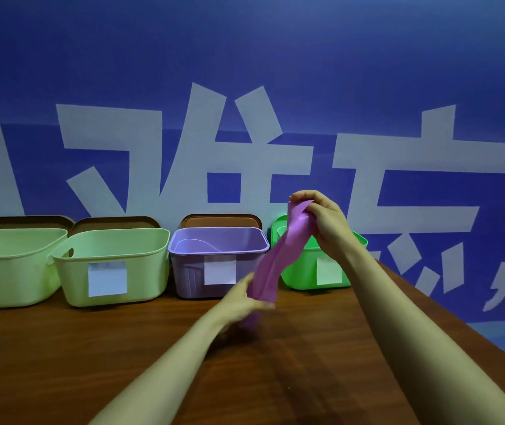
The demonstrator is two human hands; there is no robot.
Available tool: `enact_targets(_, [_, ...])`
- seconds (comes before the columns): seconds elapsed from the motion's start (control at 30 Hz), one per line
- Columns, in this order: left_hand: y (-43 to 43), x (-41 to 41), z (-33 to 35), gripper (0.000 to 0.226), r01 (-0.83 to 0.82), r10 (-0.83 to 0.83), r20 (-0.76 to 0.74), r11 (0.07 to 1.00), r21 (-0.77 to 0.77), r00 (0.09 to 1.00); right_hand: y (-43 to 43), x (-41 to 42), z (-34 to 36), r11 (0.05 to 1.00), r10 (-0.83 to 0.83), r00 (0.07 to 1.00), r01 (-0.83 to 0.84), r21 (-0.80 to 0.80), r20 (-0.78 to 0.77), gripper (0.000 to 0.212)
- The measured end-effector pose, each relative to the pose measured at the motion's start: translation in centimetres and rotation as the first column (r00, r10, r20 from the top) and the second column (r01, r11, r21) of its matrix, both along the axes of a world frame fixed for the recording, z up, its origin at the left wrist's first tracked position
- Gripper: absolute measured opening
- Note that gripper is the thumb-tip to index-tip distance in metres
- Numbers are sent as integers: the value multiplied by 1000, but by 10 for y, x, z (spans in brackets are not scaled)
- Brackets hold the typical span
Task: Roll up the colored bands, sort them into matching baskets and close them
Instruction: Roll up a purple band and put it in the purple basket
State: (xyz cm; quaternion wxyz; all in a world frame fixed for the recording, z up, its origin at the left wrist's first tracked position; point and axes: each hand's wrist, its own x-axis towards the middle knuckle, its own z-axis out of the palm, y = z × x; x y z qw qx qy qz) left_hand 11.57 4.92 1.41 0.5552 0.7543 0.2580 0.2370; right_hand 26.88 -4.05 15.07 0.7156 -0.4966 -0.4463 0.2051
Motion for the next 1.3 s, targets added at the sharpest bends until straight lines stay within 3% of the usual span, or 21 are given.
enact_targets(0.07, [-1,-3,-7,45,-67,69,44,996,-58,997,6,3,-3,999,-47,999,47,25,15,44])
enact_targets(0.2, [1,-18,-11,48,10,114,252,896,-444,961,13,18,-12,972,-236,971,236,6,-32,47])
enact_targets(0.3, [5,-32,-4,49,248,88,429,706,-664,899,16,30,-24,943,-329,941,324,-69,-74,47])
enact_targets(0.37, [5,-44,0,59,455,52,587,578,-677,808,18,35,-30,921,-385,918,376,-101,-91,45])
enact_targets(0.4, [5,-51,2,64,511,25,630,561,-651,776,18,37,-33,911,-407,908,396,-117,-99,45])
enact_targets(0.47, [3,-62,8,74,534,-42,655,619,-576,754,18,39,-37,895,-438,893,421,-148,-105,46])
enact_targets(0.53, [0,-64,14,61,388,-6,563,730,-562,826,15,38,-38,888,-448,889,430,-163,-93,44])
enact_targets(0.6, [0,-56,16,33,19,229,365,825,-565,903,12,34,-36,883,-456,888,444,-152,-63,43])
enact_targets(0.63, [2,-52,13,29,-229,394,251,833,-503,884,11,30,-35,884,-456,889,447,-137,-43,43])
enact_targets(0.7, [11,-48,4,26,-626,648,147,760,-174,747,9,22,-34,899,-425,905,425,-106,21,42])
enact_targets(0.73, [16,-49,-1,26,-693,687,130,721,5,715,7,17,-33,907,-405,911,410,-89,73,41])
enact_targets(0.8, [21,-53,-7,23,-694,691,108,680,237,714,4,6,-30,915,-389,904,401,-40,177,37])
enact_targets(0.87, [23,-55,-7,10,-674,692,50,680,290,720,0,-5,-25,914,-395,884,406,7,249,33])
enact_targets(0.9, [24,-56,-7,2,-661,685,-9,706,257,728,-2,-9,-22,909,-406,870,417,22,280,31])
enact_targets(0.93, [22,-56,-4,9,-649,668,-79,740,177,740,-2,-13,-19,905,-412,858,424,30,308,31])
enact_targets(1.03, [12,-58,1,20,-440,416,-153,874,-204,897,0,-23,-12,942,-310,901,334,-27,304,40])
enact_targets(1.1, [1,-60,11,52,-237,212,-116,925,-296,970,-1,-29,-8,983,-140,964,163,-86,228,48])
enact_targets(1.17, [-5,-57,25,95,-176,169,-55,968,-179,984,-4,-36,-7,992,32,983,-9,-128,179,52])
enact_targets(1.23, [-15,-49,50,93,-188,190,89,982,-29,978,-7,-42,-6,981,166,966,-142,-132,197,47])
enact_targets(1.3, [-27,-42,81,65,-158,146,230,987,35,962,-10,-44,-4,969,241,943,-220,-113,229,42])
